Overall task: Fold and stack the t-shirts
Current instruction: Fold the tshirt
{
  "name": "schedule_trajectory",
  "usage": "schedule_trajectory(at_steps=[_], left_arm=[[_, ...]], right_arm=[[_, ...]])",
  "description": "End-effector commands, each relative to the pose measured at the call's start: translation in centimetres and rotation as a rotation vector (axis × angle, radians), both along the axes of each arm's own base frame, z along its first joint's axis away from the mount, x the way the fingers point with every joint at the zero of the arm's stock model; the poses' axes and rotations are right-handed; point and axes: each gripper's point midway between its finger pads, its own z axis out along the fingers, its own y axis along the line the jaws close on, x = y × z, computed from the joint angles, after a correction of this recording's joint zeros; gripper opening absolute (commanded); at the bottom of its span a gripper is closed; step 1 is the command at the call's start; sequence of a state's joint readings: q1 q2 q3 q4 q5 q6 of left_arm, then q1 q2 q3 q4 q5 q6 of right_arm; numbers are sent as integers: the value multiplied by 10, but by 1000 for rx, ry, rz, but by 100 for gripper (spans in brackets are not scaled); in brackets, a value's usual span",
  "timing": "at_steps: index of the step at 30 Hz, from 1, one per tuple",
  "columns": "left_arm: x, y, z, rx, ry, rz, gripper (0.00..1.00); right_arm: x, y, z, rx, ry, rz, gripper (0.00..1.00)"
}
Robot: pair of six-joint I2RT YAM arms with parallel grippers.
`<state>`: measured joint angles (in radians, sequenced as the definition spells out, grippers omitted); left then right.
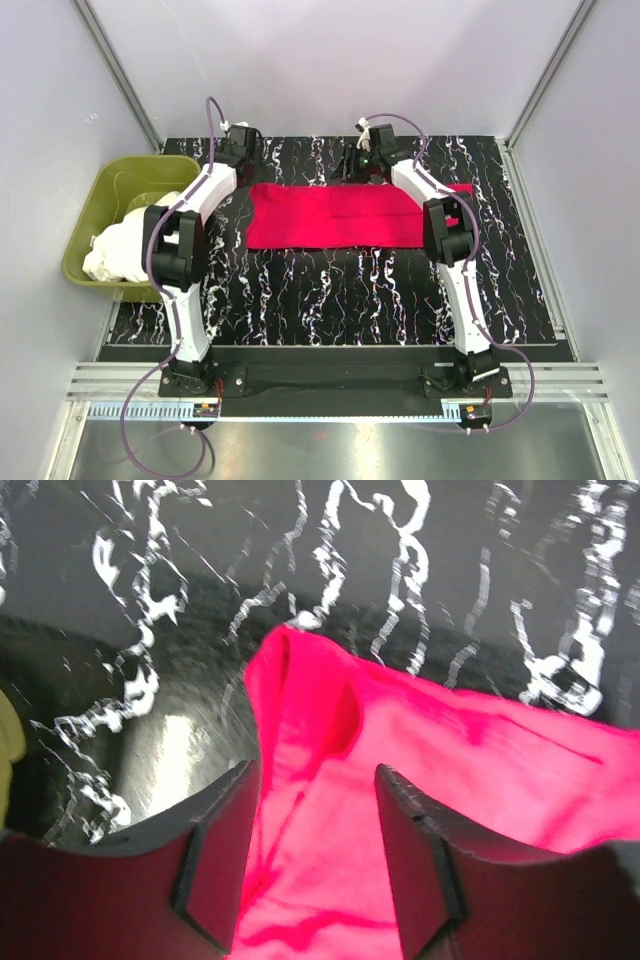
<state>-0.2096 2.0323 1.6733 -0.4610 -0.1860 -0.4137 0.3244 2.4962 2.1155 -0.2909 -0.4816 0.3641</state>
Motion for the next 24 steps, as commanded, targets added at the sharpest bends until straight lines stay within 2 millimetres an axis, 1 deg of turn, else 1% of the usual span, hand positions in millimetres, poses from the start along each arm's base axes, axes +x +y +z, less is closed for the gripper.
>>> schedule_trajectory(at_steps=[1,2,3,4,5,6,7,8,9,10,11,12,13,14,15,16,17,18,19,20,21,22,24], left_arm=[[-16,-17,36,-109,-37,-37,58],[-22,-20,32,-127,-23,-47,58],[-36,-23,25,-149,7,-60,58],[-42,-26,23,-175,14,-56,57],[-50,-28,20,-193,27,-59,57],[-66,-32,16,-225,50,-78,56],[-73,-36,16,-254,55,-75,56],[-80,-38,15,-271,64,-76,54],[-93,-42,11,-301,83,-87,53],[-97,-46,11,-325,85,-87,52],[-102,-50,9,-336,93,-92,51],[-109,-53,2,-349,117,-98,51],[-112,-55,0,-366,132,-91,51],[-114,-57,-4,-376,149,-88,51],[-116,-59,-12,-390,179,-85,51],[-118,-60,-17,-406,203,-64,51],[-118,-60,-25,-413,227,-49,51],[-119,-61,-29,-425,243,-40,51],[-117,-61,-32,-438,246,-23,50],[-116,-61,-39,-440,261,-13,50],[-115,-61,-43,-441,269,-4,50],[-112,-61,-46,-442,273,1,50],[-106,-59,-56,-428,295,16,50]], right_arm=[[-7,-20,44,-76,-29,-26,52],[-11,-28,38,-103,1,-62,52],[-14,-33,53,-105,-8,-88,52],[-16,-40,55,-123,5,-126,53],[-27,-48,48,-151,53,-140,53],[-32,-54,58,-163,55,-155,54],[-37,-61,57,-184,76,-166,55],[-50,-72,46,-226,137,-186,56],[-54,-85,52,-235,147,-211,56],[-61,-90,50,-239,172,-212,56],[-74,-99,38,-263,220,-213,57],[-78,-111,45,-275,217,-230,56],[-83,-122,42,-310,223,-244,57],[-96,-132,30,-334,266,-250,57],[-100,-140,36,-332,264,-265,57],[-102,-157,35,-327,285,-299,58],[-112,-166,26,-332,321,-312,58],[-115,-175,29,-327,324,-330,58],[-115,-190,26,-330,338,-360,58],[-123,-199,22,-349,364,-369,58],[-126,-207,19,-373,372,-380,58],[-128,-221,15,-412,377,-399,58],[-133,-235,9,-442,395,-421,56]])
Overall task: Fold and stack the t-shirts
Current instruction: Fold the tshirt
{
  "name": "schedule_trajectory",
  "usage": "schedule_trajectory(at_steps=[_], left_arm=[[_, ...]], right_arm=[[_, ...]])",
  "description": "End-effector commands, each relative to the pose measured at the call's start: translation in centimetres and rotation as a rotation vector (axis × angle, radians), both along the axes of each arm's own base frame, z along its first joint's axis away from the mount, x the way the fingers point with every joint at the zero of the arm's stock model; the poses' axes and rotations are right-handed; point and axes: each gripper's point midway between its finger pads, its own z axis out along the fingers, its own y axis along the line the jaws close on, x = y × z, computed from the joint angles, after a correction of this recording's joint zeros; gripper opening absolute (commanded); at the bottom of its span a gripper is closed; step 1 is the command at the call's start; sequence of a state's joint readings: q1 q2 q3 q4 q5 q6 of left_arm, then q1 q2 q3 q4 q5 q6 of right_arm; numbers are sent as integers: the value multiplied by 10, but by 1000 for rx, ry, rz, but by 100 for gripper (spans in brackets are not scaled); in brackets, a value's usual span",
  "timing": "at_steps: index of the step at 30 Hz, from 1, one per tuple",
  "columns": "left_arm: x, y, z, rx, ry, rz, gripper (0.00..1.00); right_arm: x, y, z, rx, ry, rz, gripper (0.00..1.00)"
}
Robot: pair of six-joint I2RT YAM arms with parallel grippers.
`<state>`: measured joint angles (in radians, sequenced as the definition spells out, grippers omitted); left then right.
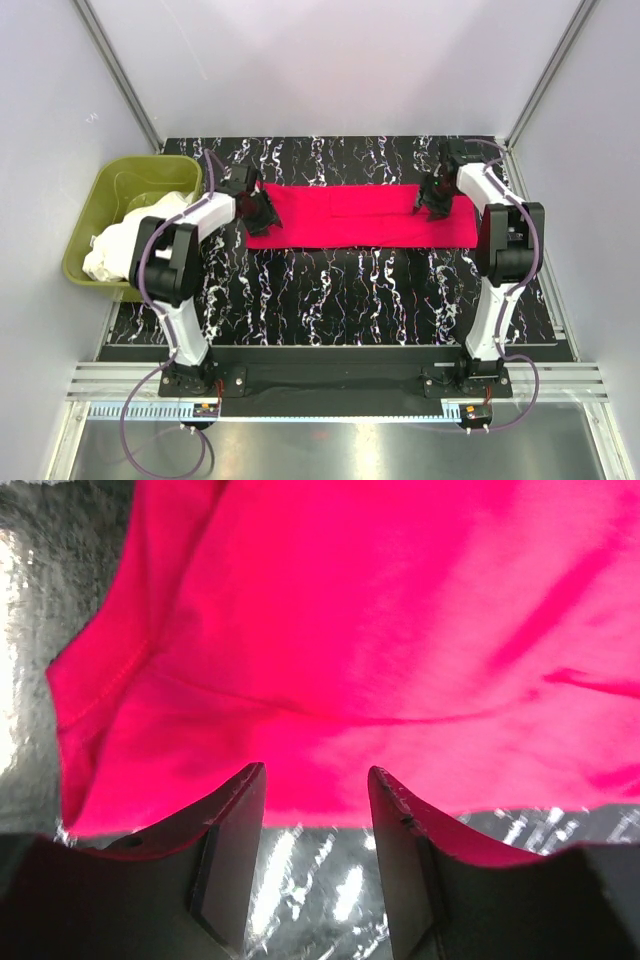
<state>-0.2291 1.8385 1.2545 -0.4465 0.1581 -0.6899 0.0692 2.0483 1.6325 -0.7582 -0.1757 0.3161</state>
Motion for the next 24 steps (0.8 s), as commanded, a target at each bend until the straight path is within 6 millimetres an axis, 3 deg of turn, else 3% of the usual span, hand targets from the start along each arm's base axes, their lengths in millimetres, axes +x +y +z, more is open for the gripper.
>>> schedule_trajectory(at_steps=[1,6,7,10,12,18,21,24], left_arm=[[16,-3,-6,-33,15,27,49],[20,9,-30,-6,70,54,48],[20,11,-32,-7,78,59,48],[17,15,-40,-8,111,63,48],[17,17,-40,-6,107,57,48],[14,25,-46,31,122,52,48],[17,28,-35,60,87,28,47],[12,33,-29,89,80,23,47]], right_arm=[[-11,-28,12,-101,-9,-16,55],[-13,-63,-10,-101,27,-123,43],[-14,-69,-16,-104,40,-157,33],[-33,-91,-46,-113,99,-232,24],[-40,-109,-52,-134,106,-273,19],[-64,-137,-68,-144,133,-345,20],[-62,-139,-60,-142,119,-333,25],[-56,-135,-38,-112,85,-341,31]])
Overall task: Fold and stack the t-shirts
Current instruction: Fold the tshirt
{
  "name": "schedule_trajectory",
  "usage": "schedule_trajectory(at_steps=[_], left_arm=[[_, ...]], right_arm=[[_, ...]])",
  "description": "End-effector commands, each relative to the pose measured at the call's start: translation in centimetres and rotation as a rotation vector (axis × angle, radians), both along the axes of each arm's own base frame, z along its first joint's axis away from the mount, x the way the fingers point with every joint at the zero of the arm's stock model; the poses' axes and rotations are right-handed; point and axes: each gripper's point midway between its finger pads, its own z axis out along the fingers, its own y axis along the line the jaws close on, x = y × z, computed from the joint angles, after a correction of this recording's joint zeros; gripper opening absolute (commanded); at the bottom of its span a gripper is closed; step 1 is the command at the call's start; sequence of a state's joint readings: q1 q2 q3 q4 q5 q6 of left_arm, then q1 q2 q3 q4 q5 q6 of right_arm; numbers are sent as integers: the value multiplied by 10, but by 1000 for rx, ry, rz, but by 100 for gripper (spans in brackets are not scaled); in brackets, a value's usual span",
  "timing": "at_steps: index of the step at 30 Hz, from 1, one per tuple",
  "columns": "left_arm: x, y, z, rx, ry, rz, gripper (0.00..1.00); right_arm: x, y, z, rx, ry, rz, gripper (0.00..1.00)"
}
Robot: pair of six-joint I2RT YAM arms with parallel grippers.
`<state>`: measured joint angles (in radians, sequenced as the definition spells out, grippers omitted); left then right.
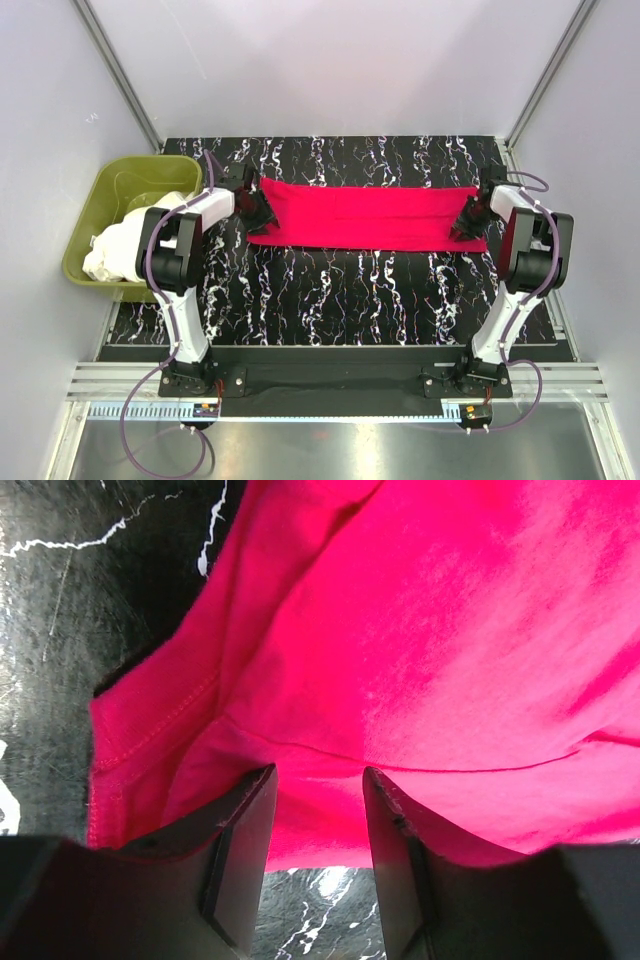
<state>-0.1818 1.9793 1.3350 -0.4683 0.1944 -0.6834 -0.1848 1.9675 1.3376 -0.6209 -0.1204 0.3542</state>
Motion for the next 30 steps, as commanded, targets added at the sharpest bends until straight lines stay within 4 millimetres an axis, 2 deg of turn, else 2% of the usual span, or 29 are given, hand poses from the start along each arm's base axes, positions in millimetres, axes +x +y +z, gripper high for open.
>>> schedule_trajectory(at_steps=[1,4,7,10,12,16,23,26,27,30], left_arm=[[-4,21,11,100,-23,-6,47],[-19,19,22,97,-32,-24,48],[-40,18,19,94,-11,-34,51],[-47,22,14,107,-18,-46,52],[-44,25,18,144,-46,-68,52],[-31,29,49,178,-131,-83,51],[-16,26,71,208,-206,-111,50],[-8,15,55,153,-171,-126,50],[-9,14,33,152,-118,-126,50],[-18,15,2,146,-14,-107,46]], right_arm=[[-9,-19,18,-62,11,-30,32],[-1,0,52,-7,-73,-18,36],[9,17,71,21,-140,6,41],[22,35,79,54,-190,35,42],[24,38,72,58,-178,35,42],[15,27,52,-2,-106,34,42],[2,12,27,-76,-15,12,44],[0,7,18,-103,15,14,46],[0,2,15,-128,23,8,46],[-4,-2,2,-148,60,4,47]])
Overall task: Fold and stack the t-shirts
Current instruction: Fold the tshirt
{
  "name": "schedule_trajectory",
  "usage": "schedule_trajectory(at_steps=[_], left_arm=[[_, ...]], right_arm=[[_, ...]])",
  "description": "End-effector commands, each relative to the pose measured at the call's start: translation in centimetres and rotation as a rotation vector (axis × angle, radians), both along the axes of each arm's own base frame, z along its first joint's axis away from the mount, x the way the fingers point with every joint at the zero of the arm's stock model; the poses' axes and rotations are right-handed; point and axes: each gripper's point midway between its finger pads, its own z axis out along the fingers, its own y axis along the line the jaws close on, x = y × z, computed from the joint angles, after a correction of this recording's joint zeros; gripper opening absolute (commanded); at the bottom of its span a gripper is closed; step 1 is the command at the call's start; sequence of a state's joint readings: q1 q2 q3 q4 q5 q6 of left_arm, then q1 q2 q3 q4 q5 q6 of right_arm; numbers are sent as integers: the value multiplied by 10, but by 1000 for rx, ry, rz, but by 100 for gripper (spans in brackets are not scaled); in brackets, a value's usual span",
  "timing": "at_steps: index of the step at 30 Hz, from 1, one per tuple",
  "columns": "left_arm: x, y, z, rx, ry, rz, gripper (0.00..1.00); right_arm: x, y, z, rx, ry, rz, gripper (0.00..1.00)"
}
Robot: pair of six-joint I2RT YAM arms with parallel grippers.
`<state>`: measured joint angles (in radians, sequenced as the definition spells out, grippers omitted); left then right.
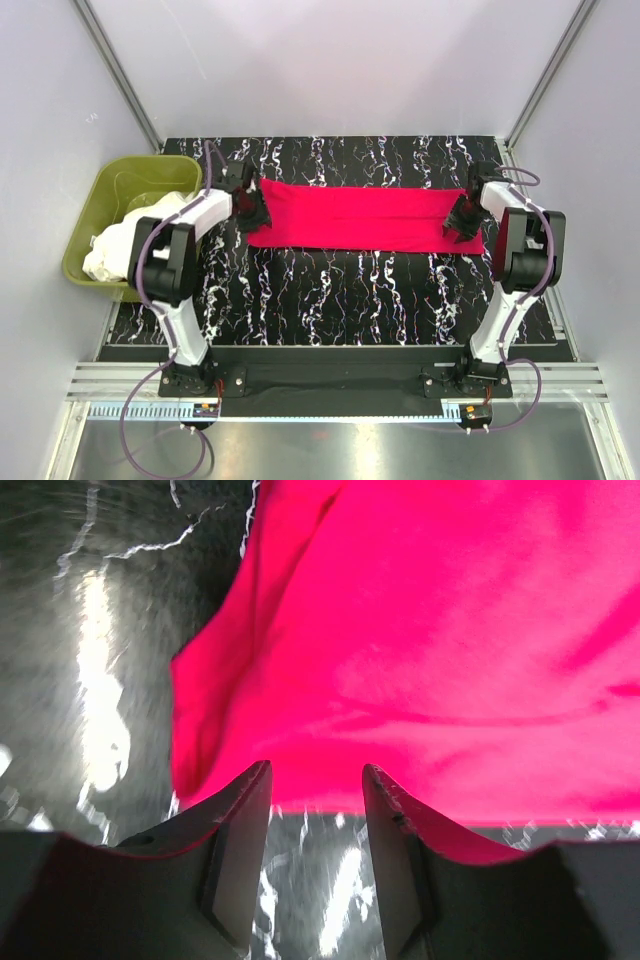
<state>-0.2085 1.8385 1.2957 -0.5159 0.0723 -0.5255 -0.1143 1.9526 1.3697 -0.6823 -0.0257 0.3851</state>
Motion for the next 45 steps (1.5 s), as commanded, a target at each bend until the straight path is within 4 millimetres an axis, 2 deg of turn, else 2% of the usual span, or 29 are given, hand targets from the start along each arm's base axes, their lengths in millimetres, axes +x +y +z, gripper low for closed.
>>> schedule_trajectory(at_steps=[1,4,9,14,16,18,20,21,22,23,24,25,26,27,28,29,30,31,32,33,34,35,36,37,38,39,40,42,45], left_arm=[[-11,1,-39,3,118,15,45],[-28,14,-53,42,185,44,45],[-52,19,-56,52,237,55,44],[-82,17,-55,37,275,35,44],[-92,15,-47,41,260,15,43],[-104,5,-35,51,238,-32,44],[-114,-8,-24,34,226,-84,45],[-114,-11,-7,20,176,-99,46],[-114,-15,4,7,141,-121,53],[-110,-19,23,-7,66,-156,58],[-104,-22,36,-16,20,-175,62],[-100,-22,47,-14,-15,-186,70],[-92,-17,56,15,-60,-201,73],[-78,-19,72,10,-117,-218,75],[-68,-25,81,-19,-153,-249,77],[-56,-21,80,-22,-160,-268,77],[-41,-23,90,-45,-201,-274,78],[-25,-25,99,-113,-248,-278,78],[-14,-27,92,-146,-239,-281,79],[4,-31,92,-186,-253,-298,80],[14,-30,93,-170,-265,-298,81],[31,-29,103,-148,-307,-300,82],[40,-30,102,-138,-317,-303,82],[50,-26,98,-105,-324,-301,83],[66,-27,92,-96,-319,-306,83],[72,-29,87,-97,-307,-314,82],[76,-29,66,-96,-254,-313,81],[91,-34,67,-114,-266,-307,78],[100,-35,49,-126,-219,-262,73]], right_arm=[[-6,-16,-13,-74,51,-10,47],[-19,-23,-21,-110,82,-13,48],[-50,-44,-36,-143,152,-47,52],[-61,-50,-28,-143,148,-66,53],[-64,-48,-19,-135,143,-65,53],[-67,-46,-12,-130,142,-60,53],[-63,-43,2,-123,111,-54,53],[-55,-41,12,-115,80,-49,54],[-49,-37,26,-108,38,-40,56],[-35,-26,40,-92,-17,-15,57],[-26,-19,51,-79,-57,3,57],[-18,-10,63,-65,-98,26,58],[-8,13,74,-18,-141,89,58],[10,26,91,7,-223,122,58],[21,43,100,38,-269,164,59],[42,72,117,116,-374,237,60],[50,99,119,166,-408,299,63],[59,117,123,225,-439,324,65],[74,141,141,313,-518,382,65],[78,167,135,414,-501,400,65],[86,177,136,446,-514,402,64],[100,189,148,463,-565,419,64],[105,203,137,483,-545,434,64],[109,212,137,495,-544,447,64],[117,219,149,503,-569,461,65],[120,227,143,511,-556,470,65],[122,231,145,524,-558,466,64],[127,236,149,532,-572,473,64],[124,239,148,538,-567,481,64]])
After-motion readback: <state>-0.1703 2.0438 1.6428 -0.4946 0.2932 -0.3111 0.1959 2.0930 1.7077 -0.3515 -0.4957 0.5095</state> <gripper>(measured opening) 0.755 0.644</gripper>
